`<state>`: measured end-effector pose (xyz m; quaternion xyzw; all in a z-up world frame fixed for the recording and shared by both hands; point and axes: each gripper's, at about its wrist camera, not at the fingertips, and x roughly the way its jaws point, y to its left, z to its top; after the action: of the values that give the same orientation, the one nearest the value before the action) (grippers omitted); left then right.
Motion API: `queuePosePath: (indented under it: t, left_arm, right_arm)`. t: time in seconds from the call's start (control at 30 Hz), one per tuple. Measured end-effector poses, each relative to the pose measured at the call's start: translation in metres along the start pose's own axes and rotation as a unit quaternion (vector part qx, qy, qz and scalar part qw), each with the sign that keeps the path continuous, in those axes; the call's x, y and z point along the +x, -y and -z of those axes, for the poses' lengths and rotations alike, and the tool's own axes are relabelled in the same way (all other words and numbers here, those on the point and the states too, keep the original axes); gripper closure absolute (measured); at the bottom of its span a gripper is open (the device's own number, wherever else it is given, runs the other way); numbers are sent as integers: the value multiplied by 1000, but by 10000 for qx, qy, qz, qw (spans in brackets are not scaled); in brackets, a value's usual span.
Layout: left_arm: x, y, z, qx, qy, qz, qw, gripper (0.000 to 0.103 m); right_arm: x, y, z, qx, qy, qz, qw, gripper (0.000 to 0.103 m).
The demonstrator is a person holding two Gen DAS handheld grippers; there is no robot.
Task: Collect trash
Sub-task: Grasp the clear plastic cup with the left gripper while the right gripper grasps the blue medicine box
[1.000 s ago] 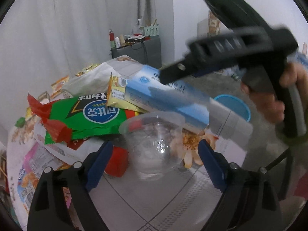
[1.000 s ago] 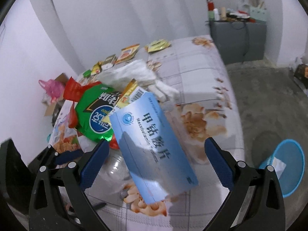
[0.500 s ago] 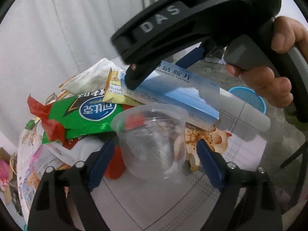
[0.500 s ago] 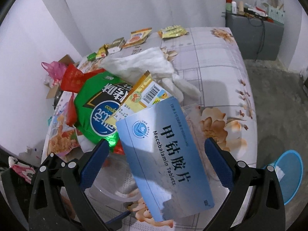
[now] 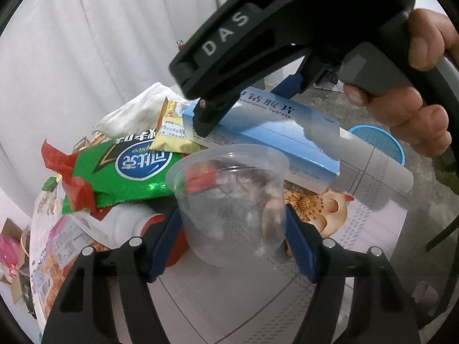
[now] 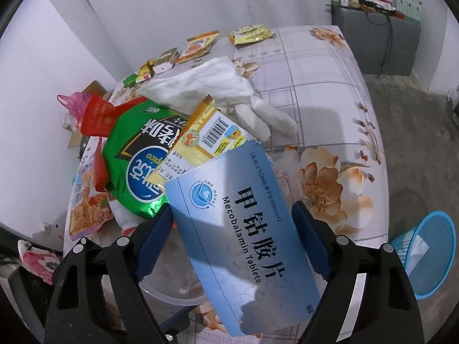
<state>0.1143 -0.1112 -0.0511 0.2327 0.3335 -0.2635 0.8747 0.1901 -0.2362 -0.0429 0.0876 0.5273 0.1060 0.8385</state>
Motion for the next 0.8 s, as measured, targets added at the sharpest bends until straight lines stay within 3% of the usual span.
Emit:
queuePosePath:
  t: [0.5,0.8]
  left_arm:
    - [-18,-11,-4,-232,163,216,9994,35]
    - [-32,-16,4,-280,183,218,9992,35]
  right_arm:
    - [-42,31,17,884,640,-345,9934,27]
    - [-48,31,24,897,657,-487,9926,27]
